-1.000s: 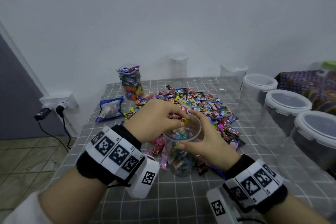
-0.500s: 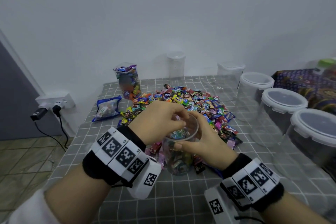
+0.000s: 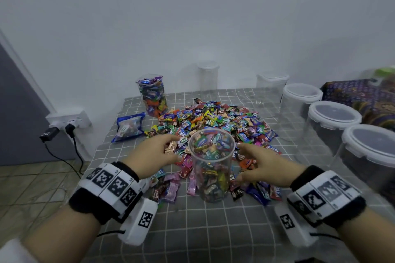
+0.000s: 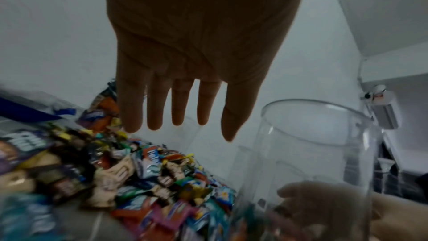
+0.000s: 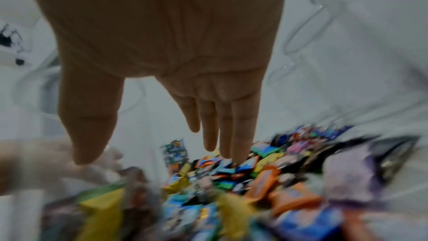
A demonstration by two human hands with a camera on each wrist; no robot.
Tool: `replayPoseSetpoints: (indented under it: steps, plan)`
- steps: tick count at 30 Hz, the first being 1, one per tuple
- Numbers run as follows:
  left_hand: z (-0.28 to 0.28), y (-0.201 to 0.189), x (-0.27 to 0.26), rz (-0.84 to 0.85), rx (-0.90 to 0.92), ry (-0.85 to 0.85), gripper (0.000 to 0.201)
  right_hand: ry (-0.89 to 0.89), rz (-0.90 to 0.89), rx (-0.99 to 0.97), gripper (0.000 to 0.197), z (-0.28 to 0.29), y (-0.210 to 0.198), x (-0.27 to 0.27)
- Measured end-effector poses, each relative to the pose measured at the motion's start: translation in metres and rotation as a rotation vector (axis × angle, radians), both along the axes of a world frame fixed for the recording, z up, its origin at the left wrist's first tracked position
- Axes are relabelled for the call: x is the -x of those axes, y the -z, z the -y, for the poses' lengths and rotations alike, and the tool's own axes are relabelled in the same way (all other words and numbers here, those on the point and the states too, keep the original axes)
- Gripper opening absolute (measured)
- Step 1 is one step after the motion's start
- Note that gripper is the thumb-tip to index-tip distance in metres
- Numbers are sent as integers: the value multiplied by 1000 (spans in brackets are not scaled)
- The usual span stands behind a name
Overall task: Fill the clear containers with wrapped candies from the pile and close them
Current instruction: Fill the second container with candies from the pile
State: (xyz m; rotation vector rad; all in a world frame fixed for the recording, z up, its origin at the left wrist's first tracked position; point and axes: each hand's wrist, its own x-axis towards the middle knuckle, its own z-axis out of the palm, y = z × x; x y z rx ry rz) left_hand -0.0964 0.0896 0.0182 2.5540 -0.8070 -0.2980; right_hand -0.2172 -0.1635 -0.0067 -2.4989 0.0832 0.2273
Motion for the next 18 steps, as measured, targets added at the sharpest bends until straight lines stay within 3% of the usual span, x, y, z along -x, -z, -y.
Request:
replayPoseSetpoints:
  steps: [3, 8, 12, 18]
  plan:
    - [-3, 16, -4, -8, -263, 73, 69, 58, -118, 210, 98, 20, 0, 1]
    - [0, 28, -8, -49, -428, 104, 93, 29, -371, 419, 106, 27, 0, 4]
    - [7, 35, -6, -94, -543, 155, 100, -19, -421, 514, 108, 20, 2, 1]
    - [17, 49, 1, -22, -715, 212, 104, -117, -419, 585, 107, 4, 10, -6]
